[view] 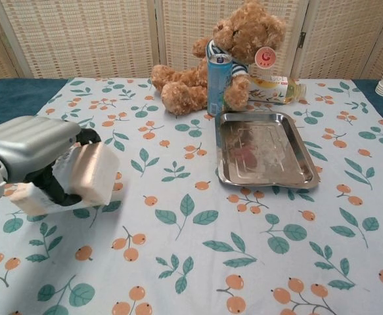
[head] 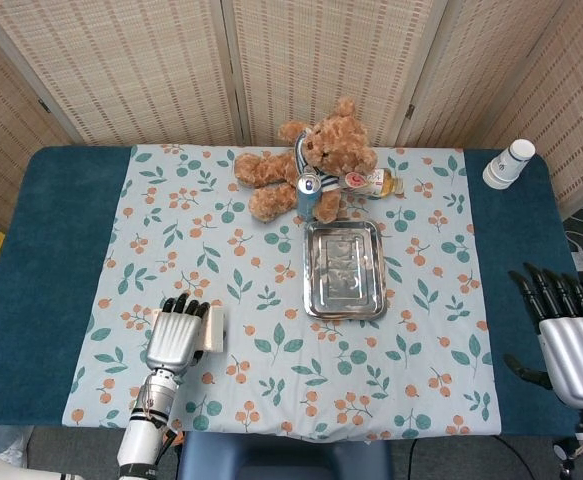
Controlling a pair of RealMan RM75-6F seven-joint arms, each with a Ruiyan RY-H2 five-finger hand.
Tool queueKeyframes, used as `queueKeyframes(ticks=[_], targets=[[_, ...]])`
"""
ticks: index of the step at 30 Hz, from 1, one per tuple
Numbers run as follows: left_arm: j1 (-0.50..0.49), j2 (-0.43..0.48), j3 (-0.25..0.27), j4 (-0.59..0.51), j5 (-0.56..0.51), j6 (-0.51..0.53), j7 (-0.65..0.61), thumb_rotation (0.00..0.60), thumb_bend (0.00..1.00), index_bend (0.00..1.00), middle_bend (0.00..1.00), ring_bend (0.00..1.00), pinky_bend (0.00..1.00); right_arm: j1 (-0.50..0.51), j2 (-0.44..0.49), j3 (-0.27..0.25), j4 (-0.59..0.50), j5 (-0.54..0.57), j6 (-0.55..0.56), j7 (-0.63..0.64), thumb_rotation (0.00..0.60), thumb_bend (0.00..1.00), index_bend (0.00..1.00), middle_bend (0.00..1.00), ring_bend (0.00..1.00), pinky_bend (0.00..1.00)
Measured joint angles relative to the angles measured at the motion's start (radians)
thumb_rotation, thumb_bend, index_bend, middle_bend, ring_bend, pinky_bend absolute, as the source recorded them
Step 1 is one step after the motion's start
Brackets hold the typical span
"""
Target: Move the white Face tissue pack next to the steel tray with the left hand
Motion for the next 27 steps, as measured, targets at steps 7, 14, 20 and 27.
queueKeyframes(ticks=[7, 14, 20, 27], targets=[[0.036, -0.052, -0.031, 0.035, 0.161, -0.006, -0.357, 0.600, 0.22, 0.35, 0.41, 0.17, 0.15, 0.006, -0.012, 0.002, 0.003, 0.015, -0.005, -0.019, 0.600, 0.12, 0.00, 0.00, 0.00, 0.00], [0.094, -0.145, -0.092, 0.093, 0.228, -0.002, -0.676, 0.600, 0.22, 0.34, 0.40, 0.16, 0.15, 0.013, -0.021, 0.001, 0.005, 0.033, -0.016, -0.033, 0.600, 0.12, 0.00, 0.00, 0.00, 0.00], [0.132, -0.202, -0.142, 0.144, 0.229, -0.013, -0.846, 0.600, 0.22, 0.32, 0.38, 0.15, 0.14, 0.021, -0.023, 0.001, 0.005, 0.051, -0.031, -0.036, 0.600, 0.12, 0.00, 0.00, 0.00, 0.00], [0.159, -0.252, -0.192, 0.221, 0.213, -0.030, -0.961, 0.600, 0.22, 0.32, 0.38, 0.14, 0.13, 0.031, -0.047, 0.004, 0.016, 0.077, -0.035, -0.071, 0.600, 0.12, 0.00, 0.00, 0.00, 0.00]])
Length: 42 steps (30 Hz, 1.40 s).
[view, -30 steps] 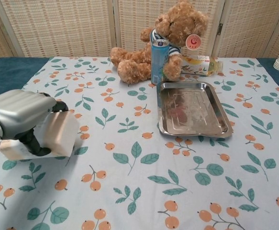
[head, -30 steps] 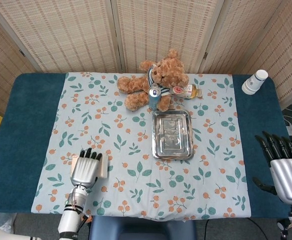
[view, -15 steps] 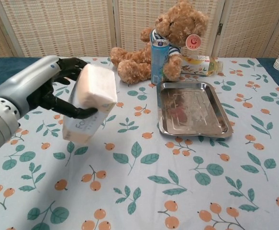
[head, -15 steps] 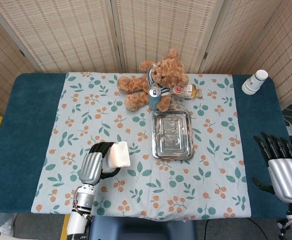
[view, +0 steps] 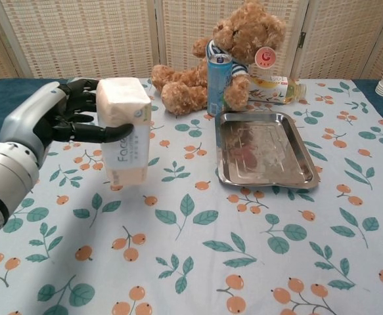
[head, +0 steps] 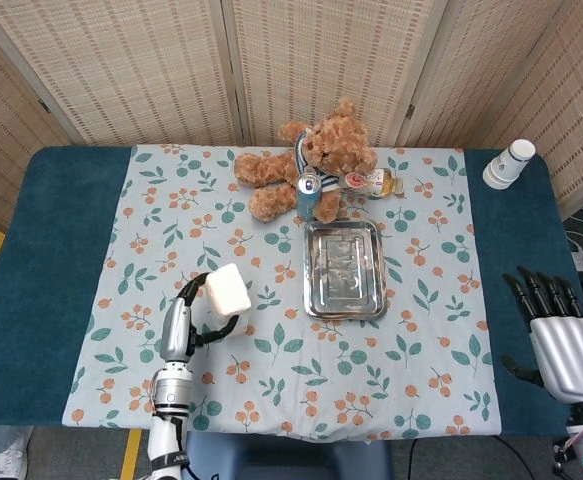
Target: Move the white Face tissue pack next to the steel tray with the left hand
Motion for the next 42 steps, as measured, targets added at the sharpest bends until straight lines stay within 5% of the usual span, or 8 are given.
queueKeyframes(ticks=[14, 42], targets=[[0.030, -0.043, -0.005, 0.158, 0.057, -0.039, -0.176, 0.600, 0.20, 0.28, 0.34, 0.10, 0.12, 0.026, -0.031, 0.010, 0.016, 0.046, -0.011, -0.038, 0.600, 0.12, 0.00, 0.00, 0.00, 0.00], [0.088, -0.058, 0.020, 0.258, 0.079, -0.088, -0.256, 0.600, 0.18, 0.26, 0.31, 0.07, 0.12, 0.017, -0.010, -0.004, 0.009, 0.003, -0.004, 0.004, 0.600, 0.12, 0.00, 0.00, 0.00, 0.00]])
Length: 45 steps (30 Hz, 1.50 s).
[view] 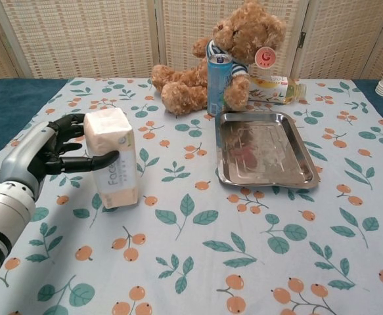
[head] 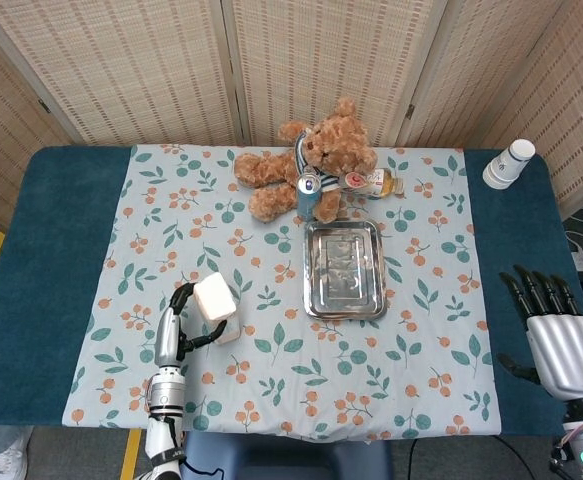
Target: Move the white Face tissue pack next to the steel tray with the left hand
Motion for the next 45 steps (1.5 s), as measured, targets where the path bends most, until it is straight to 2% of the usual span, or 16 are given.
queueKeyframes(ticks=[13, 14, 18, 20, 28, 40, 45], targets=[[0.042, 0.007, 0.031, 0.047, -0.004, -0.012, -0.011, 0.600, 0.18, 0.24, 0.30, 0.06, 0.14, -0.005, 0.003, -0.001, 0.018, -0.056, 0.012, 0.047, 0.600, 0.12, 0.00, 0.00, 0.00, 0.00], [0.044, 0.011, 0.034, 0.049, -0.001, -0.014, -0.013, 0.600, 0.18, 0.22, 0.29, 0.06, 0.14, -0.006, 0.004, -0.001, 0.018, -0.055, 0.012, 0.051, 0.600, 0.12, 0.00, 0.00, 0.00, 0.00], [0.046, 0.023, 0.043, 0.045, 0.019, -0.024, -0.034, 0.600, 0.17, 0.03, 0.19, 0.01, 0.13, -0.004, 0.013, 0.001, 0.015, -0.039, 0.006, 0.056, 0.600, 0.12, 0.00, 0.00, 0.00, 0.00], [0.046, 0.032, 0.046, 0.039, 0.038, -0.028, -0.055, 0.600, 0.17, 0.00, 0.13, 0.00, 0.12, -0.004, 0.014, 0.001, 0.014, -0.041, 0.006, 0.057, 0.600, 0.12, 0.00, 0.00, 0.00, 0.00], [0.041, 0.069, 0.083, 0.016, 0.106, -0.055, -0.087, 0.600, 0.14, 0.00, 0.00, 0.00, 0.07, -0.007, 0.015, 0.002, 0.014, -0.046, 0.010, 0.060, 0.600, 0.12, 0.01, 0.00, 0.00, 0.00], [0.045, 0.121, 0.111, 0.020, 0.143, -0.066, -0.062, 0.600, 0.12, 0.00, 0.00, 0.00, 0.04, -0.012, 0.024, 0.004, 0.013, -0.055, 0.019, 0.076, 0.600, 0.12, 0.02, 0.00, 0.00, 0.00], [0.038, 0.140, 0.080, -0.002, 0.117, -0.078, -0.047, 0.600, 0.12, 0.00, 0.00, 0.00, 0.04, -0.013, 0.029, 0.000, 0.008, -0.060, 0.014, 0.081, 0.600, 0.12, 0.02, 0.00, 0.00, 0.00]])
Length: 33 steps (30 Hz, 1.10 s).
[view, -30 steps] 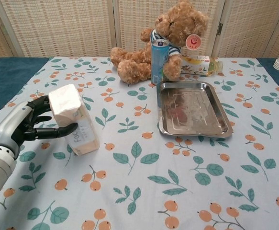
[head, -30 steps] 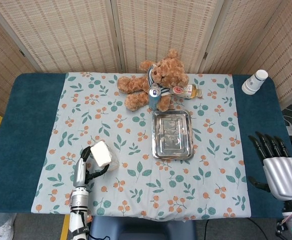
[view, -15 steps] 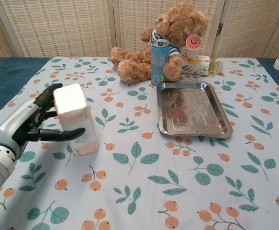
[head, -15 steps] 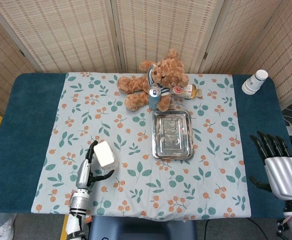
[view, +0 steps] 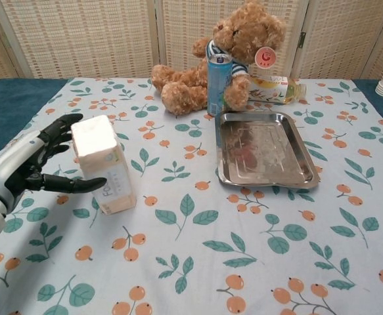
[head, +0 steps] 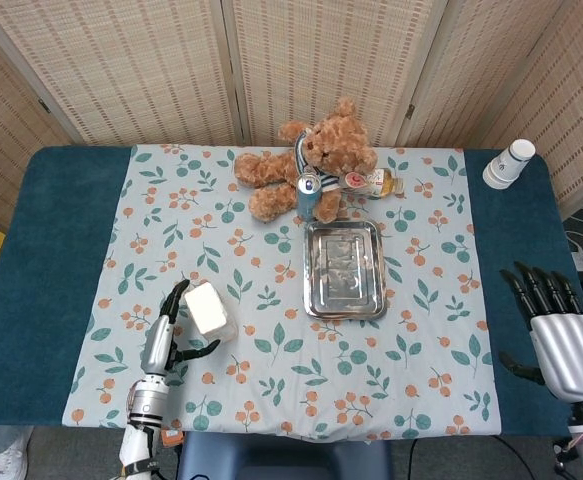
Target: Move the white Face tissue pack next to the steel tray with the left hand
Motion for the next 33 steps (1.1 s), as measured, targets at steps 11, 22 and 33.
queueKeyframes(ticks=[11, 22, 33], targets=[[-0.016, 0.071, -0.045, -0.121, -0.011, -0.003, 0.045, 0.600, 0.12, 0.00, 0.00, 0.00, 0.04, -0.001, 0.014, 0.004, -0.002, 0.002, 0.001, 0.022, 0.600, 0.12, 0.02, 0.00, 0.00, 0.00], [-0.015, 0.123, -0.031, -0.256, 0.008, 0.010, 0.095, 0.600, 0.11, 0.00, 0.00, 0.00, 0.04, -0.003, 0.026, 0.005, -0.005, 0.002, 0.001, 0.039, 0.600, 0.12, 0.02, 0.00, 0.00, 0.00], [-0.076, 0.170, -0.088, -0.417, -0.045, 0.003, 0.399, 0.600, 0.14, 0.00, 0.00, 0.00, 0.06, -0.007, 0.040, 0.002, -0.015, 0.006, -0.001, 0.048, 0.600, 0.12, 0.02, 0.00, 0.00, 0.00]])
